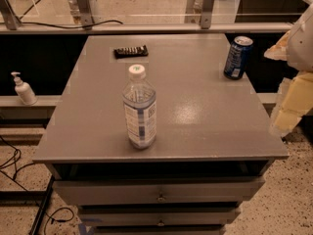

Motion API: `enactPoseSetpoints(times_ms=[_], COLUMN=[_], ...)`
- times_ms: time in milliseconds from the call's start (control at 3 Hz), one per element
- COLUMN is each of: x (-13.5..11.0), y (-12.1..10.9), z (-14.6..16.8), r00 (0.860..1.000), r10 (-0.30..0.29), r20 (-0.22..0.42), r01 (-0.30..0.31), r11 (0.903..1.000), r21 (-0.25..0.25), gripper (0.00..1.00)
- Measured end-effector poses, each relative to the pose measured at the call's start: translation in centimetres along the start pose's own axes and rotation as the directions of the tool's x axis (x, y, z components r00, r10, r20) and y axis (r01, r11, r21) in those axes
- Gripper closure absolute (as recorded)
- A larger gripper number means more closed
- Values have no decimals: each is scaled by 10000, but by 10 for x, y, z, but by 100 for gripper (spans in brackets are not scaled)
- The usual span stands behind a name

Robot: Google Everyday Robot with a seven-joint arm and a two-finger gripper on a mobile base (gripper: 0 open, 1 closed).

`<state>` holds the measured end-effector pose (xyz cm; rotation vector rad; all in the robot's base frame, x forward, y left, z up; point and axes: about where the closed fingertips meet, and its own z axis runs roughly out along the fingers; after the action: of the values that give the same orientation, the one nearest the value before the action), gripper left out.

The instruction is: Move blue plastic bottle near rxbar chocolate

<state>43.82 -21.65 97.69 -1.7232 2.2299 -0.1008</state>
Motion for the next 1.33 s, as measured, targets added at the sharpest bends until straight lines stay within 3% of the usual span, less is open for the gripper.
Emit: enactPoseSetpoints(times_ms=[333, 667, 1000, 1333], x=[0, -8, -33, -73], y=[0, -2, 1, 16], z=[0, 5, 32, 55], r00=[10000, 9971, 9738, 9095], r10=[-1, -184, 103, 284], r20=[2, 736, 2270, 4147], r01=[1, 204, 164, 613], r11=[10000, 9995, 9932, 9776], r21=[1, -257, -1151, -2013], gripper=[0, 0, 0, 0])
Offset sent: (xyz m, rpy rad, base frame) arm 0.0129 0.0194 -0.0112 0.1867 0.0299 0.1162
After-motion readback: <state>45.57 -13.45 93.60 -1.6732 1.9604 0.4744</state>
